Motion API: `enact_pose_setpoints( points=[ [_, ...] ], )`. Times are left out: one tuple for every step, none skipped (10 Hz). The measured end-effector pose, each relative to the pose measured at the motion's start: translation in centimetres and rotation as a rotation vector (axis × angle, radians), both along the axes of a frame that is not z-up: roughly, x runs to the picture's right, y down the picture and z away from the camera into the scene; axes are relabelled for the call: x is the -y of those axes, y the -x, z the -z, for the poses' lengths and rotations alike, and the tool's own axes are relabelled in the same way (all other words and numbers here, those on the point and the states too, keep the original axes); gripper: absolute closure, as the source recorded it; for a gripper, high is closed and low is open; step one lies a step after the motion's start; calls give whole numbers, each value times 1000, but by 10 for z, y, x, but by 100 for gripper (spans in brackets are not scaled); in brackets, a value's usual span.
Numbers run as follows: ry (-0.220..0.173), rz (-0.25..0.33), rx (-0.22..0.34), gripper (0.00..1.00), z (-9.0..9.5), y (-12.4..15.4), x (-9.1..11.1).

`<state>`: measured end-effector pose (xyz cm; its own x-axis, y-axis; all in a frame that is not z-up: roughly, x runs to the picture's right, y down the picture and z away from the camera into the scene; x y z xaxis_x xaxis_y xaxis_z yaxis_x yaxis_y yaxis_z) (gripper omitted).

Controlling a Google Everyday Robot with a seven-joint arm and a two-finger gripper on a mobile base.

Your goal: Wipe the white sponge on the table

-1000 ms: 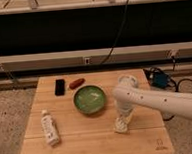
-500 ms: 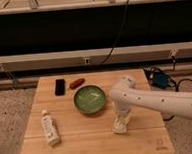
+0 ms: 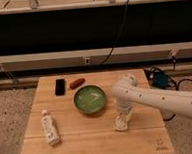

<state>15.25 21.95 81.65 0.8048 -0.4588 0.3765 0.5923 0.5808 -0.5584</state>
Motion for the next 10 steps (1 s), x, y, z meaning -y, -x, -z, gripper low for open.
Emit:
enact_pose_setpoints(
  points=[
    [2,-3,-4,99,1,1,-1],
    [2,-3,-3,99,1,3,0],
    [0,-3,-6,99,2,-1,0],
    [-1,1,-6,99,2,-4,1],
    [-2,8,-6,99,1,-4,2],
    [-3,17,-2,99,0,1,2],
    [-2,22,-1,99,1,4,1],
    [-4,26,-1,99,1,5,1],
    [-4,33,-1,99,2,6,1],
    [-5,46,4,99,1,9,3]
  ],
)
